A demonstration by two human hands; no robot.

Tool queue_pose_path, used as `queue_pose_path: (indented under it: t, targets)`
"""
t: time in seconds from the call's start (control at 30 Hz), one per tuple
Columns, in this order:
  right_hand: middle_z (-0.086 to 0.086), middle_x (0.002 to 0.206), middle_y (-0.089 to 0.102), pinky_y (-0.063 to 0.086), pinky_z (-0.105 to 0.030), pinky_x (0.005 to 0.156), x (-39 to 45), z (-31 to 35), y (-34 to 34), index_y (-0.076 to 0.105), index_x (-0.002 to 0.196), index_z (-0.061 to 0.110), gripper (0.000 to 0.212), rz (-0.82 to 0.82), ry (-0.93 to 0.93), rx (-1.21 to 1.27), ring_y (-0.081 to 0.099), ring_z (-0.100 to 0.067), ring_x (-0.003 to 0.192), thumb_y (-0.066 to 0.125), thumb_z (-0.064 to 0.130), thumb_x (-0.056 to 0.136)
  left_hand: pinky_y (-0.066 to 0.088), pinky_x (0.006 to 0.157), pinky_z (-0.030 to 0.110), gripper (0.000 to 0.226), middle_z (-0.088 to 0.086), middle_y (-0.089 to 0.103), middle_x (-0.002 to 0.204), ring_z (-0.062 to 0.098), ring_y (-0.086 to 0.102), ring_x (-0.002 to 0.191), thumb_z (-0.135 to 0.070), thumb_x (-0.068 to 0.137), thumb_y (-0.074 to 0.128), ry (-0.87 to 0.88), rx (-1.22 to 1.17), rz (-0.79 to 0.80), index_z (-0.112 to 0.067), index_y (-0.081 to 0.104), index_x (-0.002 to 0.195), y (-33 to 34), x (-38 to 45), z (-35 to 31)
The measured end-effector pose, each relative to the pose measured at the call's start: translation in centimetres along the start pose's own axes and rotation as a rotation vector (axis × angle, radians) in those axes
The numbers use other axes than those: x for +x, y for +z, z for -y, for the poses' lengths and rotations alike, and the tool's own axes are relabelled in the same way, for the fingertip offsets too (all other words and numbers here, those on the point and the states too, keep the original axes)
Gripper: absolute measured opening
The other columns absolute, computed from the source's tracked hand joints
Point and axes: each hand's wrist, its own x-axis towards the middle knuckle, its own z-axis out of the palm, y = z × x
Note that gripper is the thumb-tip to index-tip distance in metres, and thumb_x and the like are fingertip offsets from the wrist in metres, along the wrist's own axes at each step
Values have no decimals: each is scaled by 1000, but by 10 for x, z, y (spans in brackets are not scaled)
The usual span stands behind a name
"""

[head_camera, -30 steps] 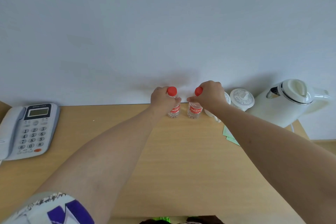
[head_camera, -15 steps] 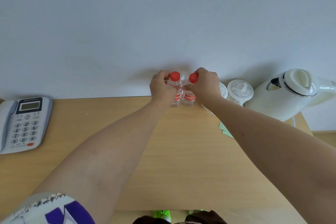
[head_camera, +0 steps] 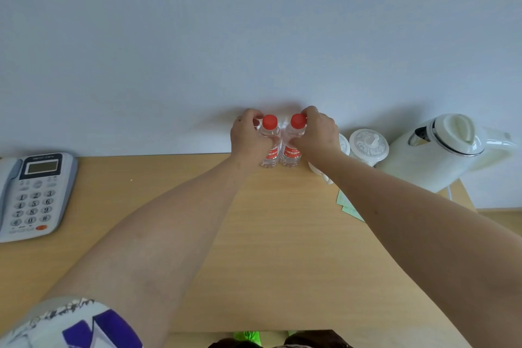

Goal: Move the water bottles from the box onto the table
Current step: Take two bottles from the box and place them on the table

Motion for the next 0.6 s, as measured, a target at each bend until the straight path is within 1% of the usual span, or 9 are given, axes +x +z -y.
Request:
queue_pose_path:
  t: [0.07,0.13,0.23,0.3,0.33,0.43,0.5,0.6]
  targets:
    - [-10,103,61,35,-32,72,-1,2,-8,51,120,10,45,-2,11,-56,56,-27,90,68,3,79,40,84,23,57,3,57,119,15,54,102,-20,72,87,42,40,-2,-15,59,122,-7,-3,-6]
    - [-11,108,59,36,-32,73,-3,8,-19,50,124,11,50,13,13,-98,51,-25,88,66,0,78,41,85,25,55,2,56,122,16,54,108,-22,75,83,102,91,-4,-17,59,124,-17,-7,-16]
    - [-11,115,55,38,-31,72,-7,19,-39,51,127,14,51,12,7,-135,50,-23,89,72,5,81,44,89,29,51,4,57,125,23,53,118,-21,78,78,262,200,30,-19,60,125,-34,-8,-40]
    - [-10,118,54,38,-30,73,-12,26,-51,53,130,16,53,-4,-16,-140,49,-22,91,77,14,83,48,95,39,50,6,56,128,26,50,121,-28,82,77,358,293,50,-19,59,127,-42,-9,-55]
    - [-10,120,54,38,-30,74,-15,27,-58,54,131,17,55,-11,-26,-148,50,-22,95,79,18,83,47,97,42,50,6,56,129,27,48,123,-32,84,75,393,335,57,-19,58,128,-43,-10,-62]
    - [-11,127,52,40,-31,78,-32,24,-79,53,137,20,63,-53,-8,-183,52,-27,112,80,18,80,44,98,42,50,6,54,132,28,45,126,-44,89,66,470,455,101,-19,55,132,-36,-16,-81]
    - [-11,130,51,42,-33,85,-48,15,-95,50,141,21,68,-87,37,-211,48,-29,120,80,22,80,42,98,41,52,5,53,135,29,44,127,-47,91,63,515,504,158,-20,54,134,-24,-24,-93]
    - [-10,135,49,40,-38,96,-79,-8,-125,45,145,23,78,-154,129,-238,42,-30,128,82,36,78,40,100,41,53,5,50,139,29,42,130,-48,92,61,624,535,241,-22,52,138,3,-43,-118]
